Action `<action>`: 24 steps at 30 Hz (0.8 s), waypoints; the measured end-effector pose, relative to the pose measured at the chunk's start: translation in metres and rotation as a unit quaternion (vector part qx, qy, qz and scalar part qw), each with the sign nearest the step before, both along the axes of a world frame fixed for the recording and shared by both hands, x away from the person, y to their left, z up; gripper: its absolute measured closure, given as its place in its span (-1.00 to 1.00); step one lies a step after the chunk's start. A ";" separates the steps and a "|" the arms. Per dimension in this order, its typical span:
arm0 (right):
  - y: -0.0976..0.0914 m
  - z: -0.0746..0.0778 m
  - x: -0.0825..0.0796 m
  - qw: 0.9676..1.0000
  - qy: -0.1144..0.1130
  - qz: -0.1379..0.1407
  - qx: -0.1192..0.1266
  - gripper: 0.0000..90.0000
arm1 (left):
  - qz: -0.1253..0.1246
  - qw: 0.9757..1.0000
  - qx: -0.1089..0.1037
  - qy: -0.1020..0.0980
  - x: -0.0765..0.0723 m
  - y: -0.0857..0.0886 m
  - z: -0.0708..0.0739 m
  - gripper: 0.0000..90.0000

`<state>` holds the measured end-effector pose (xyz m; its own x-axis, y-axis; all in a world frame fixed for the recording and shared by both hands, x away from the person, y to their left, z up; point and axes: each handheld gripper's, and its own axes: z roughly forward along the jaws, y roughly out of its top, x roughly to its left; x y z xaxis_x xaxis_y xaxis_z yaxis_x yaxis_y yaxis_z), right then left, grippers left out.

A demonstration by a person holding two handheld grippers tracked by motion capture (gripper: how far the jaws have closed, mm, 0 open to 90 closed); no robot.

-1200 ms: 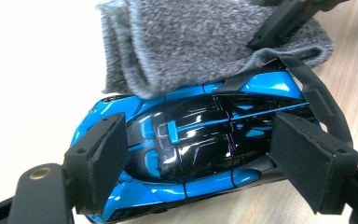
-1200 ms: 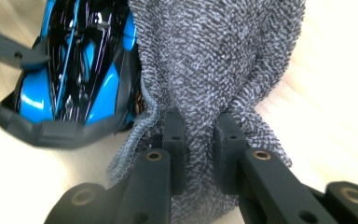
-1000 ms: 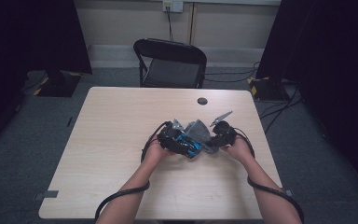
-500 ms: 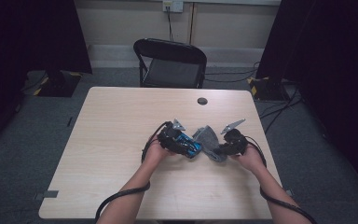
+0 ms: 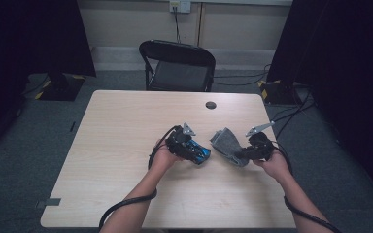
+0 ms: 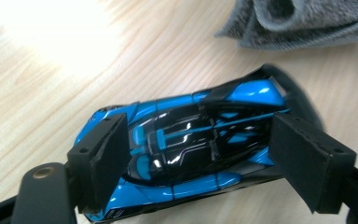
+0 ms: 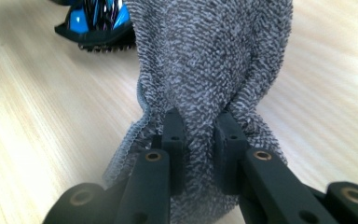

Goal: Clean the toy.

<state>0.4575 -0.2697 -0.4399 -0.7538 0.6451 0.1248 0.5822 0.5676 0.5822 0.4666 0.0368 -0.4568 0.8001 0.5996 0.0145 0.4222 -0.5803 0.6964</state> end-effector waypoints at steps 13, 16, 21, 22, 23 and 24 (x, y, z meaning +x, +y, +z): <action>0.031 0.037 -0.004 0.999 -0.032 0.034 0.008 0.72 | 0.022 1.000 -0.018 -0.009 -0.031 0.062 0.020 -0.53; 0.051 0.041 -0.005 0.998 -0.034 0.055 0.010 0.72 | 0.034 0.999 -0.024 -0.015 -0.040 0.081 0.024 -0.53; 0.092 0.044 -0.010 0.994 -0.039 0.096 0.020 0.71 | 0.048 0.998 -0.028 -0.026 -0.055 0.110 0.029 -0.52; 0.100 0.044 -0.012 0.994 -0.038 0.103 0.021 0.71 | 0.050 0.998 -0.031 -0.027 -0.058 0.115 0.029 -0.52; 0.108 0.043 -0.013 0.993 -0.038 0.112 0.019 0.71 | 0.055 0.998 -0.031 -0.029 -0.061 0.120 0.029 -0.52; 0.116 0.043 -0.014 0.991 -0.038 0.123 0.019 0.71 | 0.056 0.997 -0.033 -0.029 -0.064 0.125 0.029 -0.52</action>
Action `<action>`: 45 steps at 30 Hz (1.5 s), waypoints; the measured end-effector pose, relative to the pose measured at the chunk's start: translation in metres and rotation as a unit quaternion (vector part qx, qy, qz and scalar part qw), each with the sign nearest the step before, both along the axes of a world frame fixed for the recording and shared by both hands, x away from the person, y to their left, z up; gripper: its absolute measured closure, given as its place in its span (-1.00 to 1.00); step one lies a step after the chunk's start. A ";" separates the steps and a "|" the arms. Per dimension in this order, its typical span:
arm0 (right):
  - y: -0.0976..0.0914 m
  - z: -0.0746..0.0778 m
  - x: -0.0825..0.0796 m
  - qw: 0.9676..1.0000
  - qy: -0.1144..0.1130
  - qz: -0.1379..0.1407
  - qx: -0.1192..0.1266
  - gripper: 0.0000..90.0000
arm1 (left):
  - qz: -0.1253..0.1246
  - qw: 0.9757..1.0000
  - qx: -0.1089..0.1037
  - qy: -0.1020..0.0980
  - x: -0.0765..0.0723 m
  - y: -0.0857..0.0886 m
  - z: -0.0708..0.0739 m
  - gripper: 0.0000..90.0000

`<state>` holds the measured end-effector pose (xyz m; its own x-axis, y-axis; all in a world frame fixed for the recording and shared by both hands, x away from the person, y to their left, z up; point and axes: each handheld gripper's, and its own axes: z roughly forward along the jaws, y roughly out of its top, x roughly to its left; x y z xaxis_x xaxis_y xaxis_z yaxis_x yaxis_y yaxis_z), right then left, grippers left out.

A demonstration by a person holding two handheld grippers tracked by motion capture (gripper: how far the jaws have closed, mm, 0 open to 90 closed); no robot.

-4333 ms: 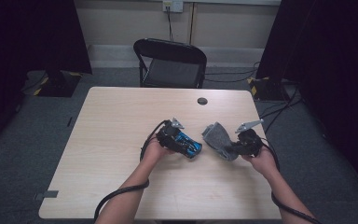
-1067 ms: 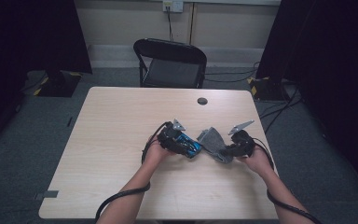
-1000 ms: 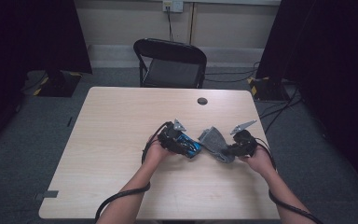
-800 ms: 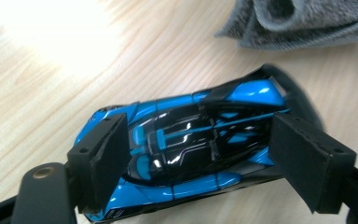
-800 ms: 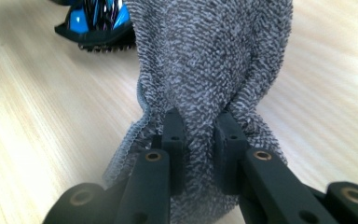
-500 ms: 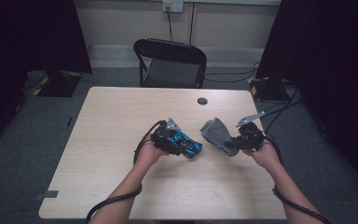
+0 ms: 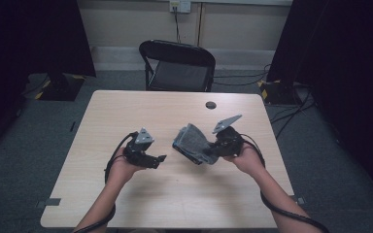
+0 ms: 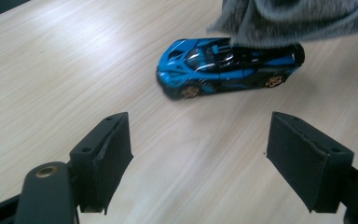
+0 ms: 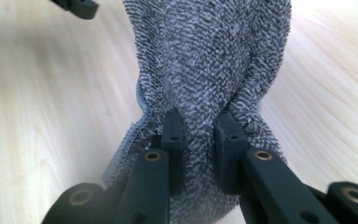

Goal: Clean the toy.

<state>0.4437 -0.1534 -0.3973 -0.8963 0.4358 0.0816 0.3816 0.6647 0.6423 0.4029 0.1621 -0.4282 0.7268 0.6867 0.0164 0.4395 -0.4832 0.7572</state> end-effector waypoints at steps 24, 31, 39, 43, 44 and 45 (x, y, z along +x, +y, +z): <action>0.137 -0.057 -0.012 0.988 0.025 0.146 -0.048 0.67 | 0.060 0.997 -0.045 0.000 -0.043 0.078 -0.012 -0.51; 0.138 -0.067 -0.015 0.990 0.017 0.134 -0.047 0.13 | 0.001 0.999 -0.032 0.000 -0.035 0.056 -0.012 -0.39; 0.121 -0.061 -0.020 0.993 0.001 0.113 -0.029 -0.23 | -0.035 0.999 -0.004 0.015 -0.025 0.035 -0.026 -0.24; 0.117 -0.071 -0.025 0.993 -0.003 0.112 -0.030 -0.42 | -0.038 0.999 0.010 0.028 -0.026 0.033 -0.034 -0.19; 0.116 -0.074 -0.025 0.993 -0.006 0.111 -0.030 -0.43 | -0.040 0.999 0.017 0.031 -0.026 0.033 -0.036 -0.18; 0.115 -0.077 -0.024 0.994 -0.004 0.108 -0.032 -0.45 | -0.041 0.998 0.024 0.035 -0.027 0.033 -0.037 -0.17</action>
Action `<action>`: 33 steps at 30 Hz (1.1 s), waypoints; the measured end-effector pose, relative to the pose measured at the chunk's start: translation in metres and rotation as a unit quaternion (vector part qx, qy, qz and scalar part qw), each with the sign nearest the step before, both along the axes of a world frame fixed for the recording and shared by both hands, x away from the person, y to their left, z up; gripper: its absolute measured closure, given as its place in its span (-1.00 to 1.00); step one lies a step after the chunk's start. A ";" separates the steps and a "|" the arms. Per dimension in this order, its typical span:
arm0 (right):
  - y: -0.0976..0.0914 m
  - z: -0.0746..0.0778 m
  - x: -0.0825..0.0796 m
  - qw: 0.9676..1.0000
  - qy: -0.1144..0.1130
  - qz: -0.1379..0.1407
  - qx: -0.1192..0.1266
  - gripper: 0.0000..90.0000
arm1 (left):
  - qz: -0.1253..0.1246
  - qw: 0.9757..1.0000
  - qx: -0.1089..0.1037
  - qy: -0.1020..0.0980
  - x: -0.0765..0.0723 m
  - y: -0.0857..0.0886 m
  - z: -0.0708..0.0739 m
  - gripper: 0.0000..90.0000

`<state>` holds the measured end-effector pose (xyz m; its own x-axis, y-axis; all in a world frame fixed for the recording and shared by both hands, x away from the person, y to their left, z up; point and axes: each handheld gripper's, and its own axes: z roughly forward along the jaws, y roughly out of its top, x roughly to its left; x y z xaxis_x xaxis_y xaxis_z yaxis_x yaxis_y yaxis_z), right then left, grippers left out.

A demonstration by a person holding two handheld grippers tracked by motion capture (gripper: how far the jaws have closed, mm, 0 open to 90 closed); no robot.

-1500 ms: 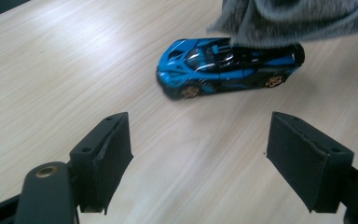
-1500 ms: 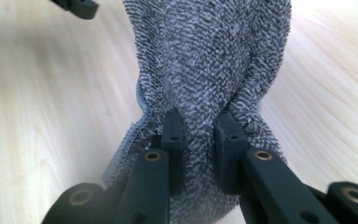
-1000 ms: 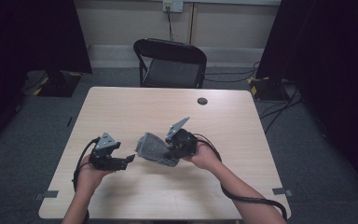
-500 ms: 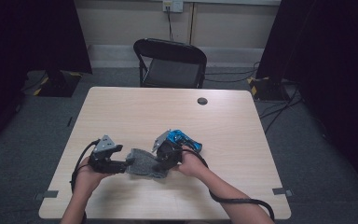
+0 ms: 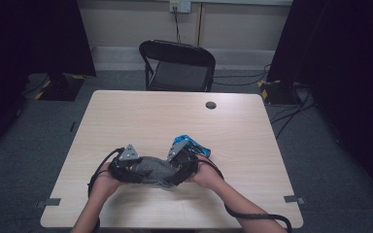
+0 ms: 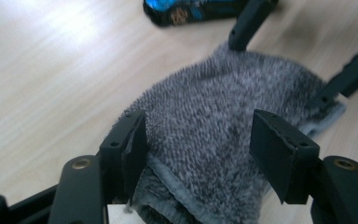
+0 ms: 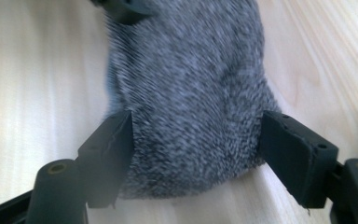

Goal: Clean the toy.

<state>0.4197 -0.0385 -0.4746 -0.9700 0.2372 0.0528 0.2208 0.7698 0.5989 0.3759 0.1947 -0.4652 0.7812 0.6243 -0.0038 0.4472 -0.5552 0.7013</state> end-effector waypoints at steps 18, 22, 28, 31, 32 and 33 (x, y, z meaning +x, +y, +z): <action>-0.011 -0.002 0.043 0.999 -0.008 -0.052 0.002 -0.43 | -0.003 0.999 0.001 0.045 -0.023 0.001 -0.005 -0.08; -0.013 0.003 0.041 0.998 -0.009 -0.060 0.013 -0.44 | 0.012 1.000 -0.005 0.023 -0.023 0.004 0.001 -0.14; -0.030 0.026 0.047 0.994 -0.013 -0.097 0.057 -0.49 | 0.029 1.000 -0.006 -0.007 -0.017 0.006 0.005 -0.18; -0.041 0.033 0.061 0.988 -0.018 -0.142 0.062 -0.52 | 0.026 1.000 0.002 0.002 -0.013 0.003 -0.001 -0.19; -0.044 0.034 0.067 0.985 -0.019 -0.160 0.060 -0.53 | 0.027 1.000 0.003 0.005 -0.012 0.003 -0.004 -0.19; -0.047 0.034 0.072 0.983 -0.018 -0.176 0.055 -0.54 | 0.025 1.000 0.004 0.009 -0.011 0.002 -0.005 -0.19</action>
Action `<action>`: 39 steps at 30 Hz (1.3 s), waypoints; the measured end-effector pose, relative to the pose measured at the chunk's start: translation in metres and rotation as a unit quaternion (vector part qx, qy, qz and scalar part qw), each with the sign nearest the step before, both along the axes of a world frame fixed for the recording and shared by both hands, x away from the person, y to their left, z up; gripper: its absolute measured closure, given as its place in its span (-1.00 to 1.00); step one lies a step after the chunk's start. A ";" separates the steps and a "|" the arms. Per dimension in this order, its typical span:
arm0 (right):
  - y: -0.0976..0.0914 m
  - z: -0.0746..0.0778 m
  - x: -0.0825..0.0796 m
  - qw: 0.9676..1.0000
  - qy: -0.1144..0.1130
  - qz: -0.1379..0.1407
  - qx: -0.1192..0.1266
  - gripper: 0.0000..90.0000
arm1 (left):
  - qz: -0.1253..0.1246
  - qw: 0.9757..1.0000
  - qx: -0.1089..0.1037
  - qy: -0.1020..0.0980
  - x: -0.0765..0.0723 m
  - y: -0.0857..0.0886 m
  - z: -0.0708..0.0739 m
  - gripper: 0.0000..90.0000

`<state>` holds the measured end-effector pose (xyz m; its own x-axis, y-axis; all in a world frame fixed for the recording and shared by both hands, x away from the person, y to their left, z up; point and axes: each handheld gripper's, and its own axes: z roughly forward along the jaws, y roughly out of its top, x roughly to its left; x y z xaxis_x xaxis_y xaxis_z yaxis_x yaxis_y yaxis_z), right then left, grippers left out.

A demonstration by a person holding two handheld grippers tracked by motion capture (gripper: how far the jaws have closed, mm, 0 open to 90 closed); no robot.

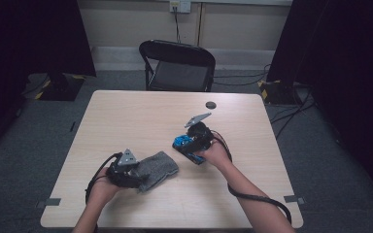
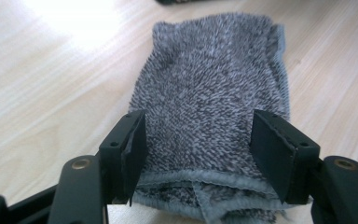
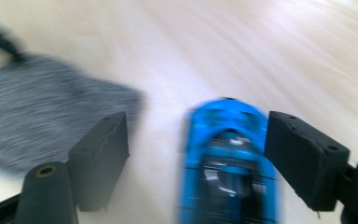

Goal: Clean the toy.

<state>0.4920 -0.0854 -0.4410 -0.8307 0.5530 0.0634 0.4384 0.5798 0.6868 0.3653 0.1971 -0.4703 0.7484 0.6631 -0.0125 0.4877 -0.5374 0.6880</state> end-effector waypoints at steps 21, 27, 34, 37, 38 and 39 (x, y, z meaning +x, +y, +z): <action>-0.010 -0.031 0.000 0.998 0.020 -0.011 -0.052 -0.60 | 0.004 1.000 -0.004 0.024 0.003 -0.004 -0.012 -0.22; -0.010 -0.045 0.001 0.997 0.033 -0.018 -0.065 -0.61 | 0.009 1.000 -0.006 0.021 0.003 -0.005 -0.014 -0.23; -0.010 -0.050 -0.003 0.997 0.015 -0.022 -0.067 -0.67 | 0.016 1.000 -0.007 0.023 0.002 -0.005 -0.016 -0.23; -0.010 -0.050 -0.004 0.997 0.015 -0.027 -0.069 -0.60 | 0.016 1.000 -0.003 0.020 0.002 -0.006 -0.015 -0.23; -0.009 -0.049 -0.004 0.997 0.013 -0.023 -0.069 -0.55 | 0.016 1.000 -0.002 0.019 0.001 -0.006 -0.015 -0.23; -0.009 -0.049 -0.005 0.997 0.011 -0.022 -0.068 -0.53 | 0.018 1.000 -0.003 0.019 0.001 -0.006 -0.015 -0.23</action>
<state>0.4874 -0.0942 -0.4903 -0.8044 0.5940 0.0035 0.4801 0.6466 0.5928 0.3663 0.1909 -0.4857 0.7231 0.6893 -0.0454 0.5329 -0.5148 0.6716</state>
